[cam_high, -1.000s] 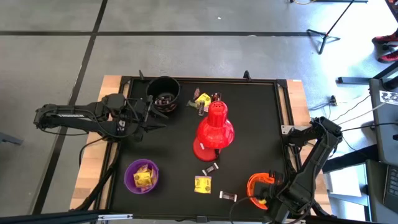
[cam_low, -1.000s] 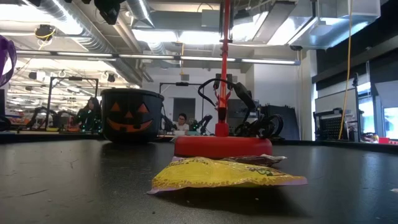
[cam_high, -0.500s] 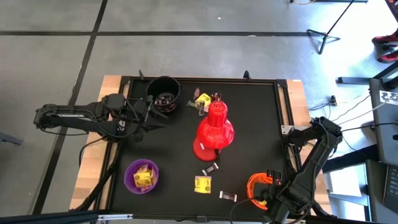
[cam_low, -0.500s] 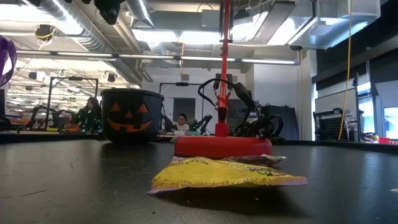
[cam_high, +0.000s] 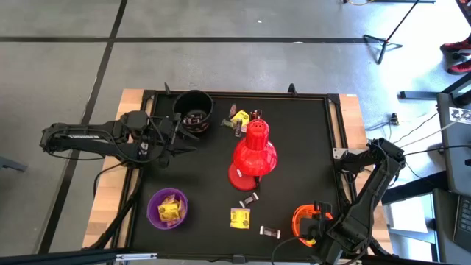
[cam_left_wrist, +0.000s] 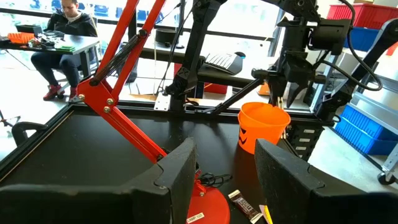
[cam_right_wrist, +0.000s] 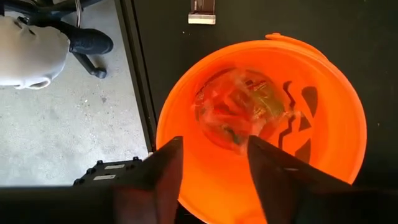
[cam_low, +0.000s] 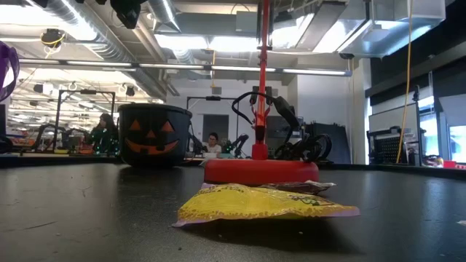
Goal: Organize candy in baskets
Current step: Put the yellow candy into the violet bucket
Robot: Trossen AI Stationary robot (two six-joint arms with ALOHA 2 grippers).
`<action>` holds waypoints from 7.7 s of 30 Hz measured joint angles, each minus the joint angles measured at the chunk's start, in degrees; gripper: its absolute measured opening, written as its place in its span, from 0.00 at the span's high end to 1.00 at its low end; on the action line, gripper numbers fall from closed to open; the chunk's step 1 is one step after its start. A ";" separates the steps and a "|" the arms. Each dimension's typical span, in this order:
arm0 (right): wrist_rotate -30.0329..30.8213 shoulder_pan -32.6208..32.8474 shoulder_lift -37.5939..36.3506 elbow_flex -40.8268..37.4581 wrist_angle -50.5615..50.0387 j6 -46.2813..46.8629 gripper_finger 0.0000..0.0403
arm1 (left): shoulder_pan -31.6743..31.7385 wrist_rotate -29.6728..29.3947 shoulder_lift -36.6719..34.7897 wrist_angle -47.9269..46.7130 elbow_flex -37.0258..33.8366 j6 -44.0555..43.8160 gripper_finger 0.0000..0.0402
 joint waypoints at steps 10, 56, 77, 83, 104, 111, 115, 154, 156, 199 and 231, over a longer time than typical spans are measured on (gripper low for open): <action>10.42 -1.46 0.00 0.00 1.78 0.01 0.47 | 0.00 -0.01 0.00 0.01 -0.01 -0.01 0.61; -12.44 -30.32 25.02 -0.02 40.57 -59.90 0.51 | 0.00 0.00 -0.02 -0.01 -0.03 -0.01 0.61; -10.34 -30.36 26.12 0.09 40.46 -59.79 0.70 | 0.00 0.00 -0.02 -0.01 -0.03 0.00 0.61; -9.77 -30.36 26.12 0.09 40.28 -59.83 0.91 | 0.00 0.00 -0.02 -0.01 -0.03 -0.01 0.61; -9.80 -30.45 22.60 -0.13 39.21 -59.86 1.00 | 0.00 0.00 -0.02 0.01 -0.03 -0.02 0.61; -8.13 -30.32 21.07 1.31 36.09 -59.97 1.00 | 0.00 -0.01 0.00 0.23 0.01 -0.02 0.61; -6.82 -30.29 20.94 5.76 30.90 -59.99 1.00 | 0.00 0.00 0.00 0.15 0.03 -0.05 0.61; 6.32 -30.36 20.87 23.41 13.89 -68.86 1.00 | -17.77 -6.73 37.02 26.31 -2.02 -16.72 0.61; 6.78 -30.36 20.87 23.41 14.16 -68.86 1.00 | -18.28 -8.05 39.22 28.35 -2.02 -19.44 0.61; 9.17 -30.75 20.87 23.39 16.75 -73.50 1.00 | -20.51 -1.11 45.77 38.87 -2.02 -28.52 0.61; 0.59 -31.85 20.87 23.37 7.86 -72.31 0.63 | -21.70 -6.12 45.31 35.42 -2.02 -22.58 1.00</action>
